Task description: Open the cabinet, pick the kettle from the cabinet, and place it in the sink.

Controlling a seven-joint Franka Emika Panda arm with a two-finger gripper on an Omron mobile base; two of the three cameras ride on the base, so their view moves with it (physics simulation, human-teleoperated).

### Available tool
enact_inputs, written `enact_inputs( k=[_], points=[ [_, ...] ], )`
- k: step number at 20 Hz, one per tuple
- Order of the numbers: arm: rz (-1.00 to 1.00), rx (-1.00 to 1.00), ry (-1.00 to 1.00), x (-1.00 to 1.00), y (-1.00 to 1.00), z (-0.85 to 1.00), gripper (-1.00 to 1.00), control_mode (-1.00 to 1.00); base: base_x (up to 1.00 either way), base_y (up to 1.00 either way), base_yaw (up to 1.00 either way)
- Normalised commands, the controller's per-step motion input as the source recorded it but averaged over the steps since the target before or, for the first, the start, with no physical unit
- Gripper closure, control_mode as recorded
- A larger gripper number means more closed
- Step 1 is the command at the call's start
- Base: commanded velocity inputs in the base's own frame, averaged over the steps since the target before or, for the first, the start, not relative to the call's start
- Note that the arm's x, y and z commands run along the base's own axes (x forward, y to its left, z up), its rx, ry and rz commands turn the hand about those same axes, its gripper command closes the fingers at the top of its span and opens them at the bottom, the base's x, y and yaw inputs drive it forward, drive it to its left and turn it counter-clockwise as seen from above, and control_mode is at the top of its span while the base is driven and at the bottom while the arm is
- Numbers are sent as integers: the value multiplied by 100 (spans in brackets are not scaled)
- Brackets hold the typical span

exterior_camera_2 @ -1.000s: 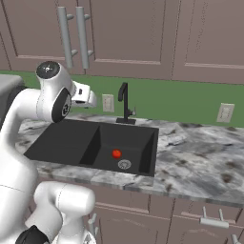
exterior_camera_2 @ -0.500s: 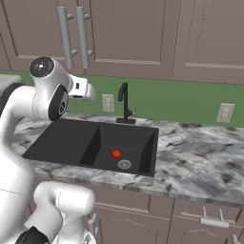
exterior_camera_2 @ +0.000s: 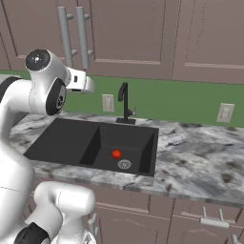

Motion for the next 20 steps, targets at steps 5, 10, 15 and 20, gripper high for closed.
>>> enact_inputs(
  k=[5,10,15,20],
  points=[
    [0,0,0,-2,0,24,-100,-100,0,0,0],
    [0,0,0,0,0,23,-100,-100,0,0,0],
    [0,0,0,0,0,22,-100,-100,0,0,0],
    [0,0,0,0,0,22,-100,-100,0,0,0]
  ],
)
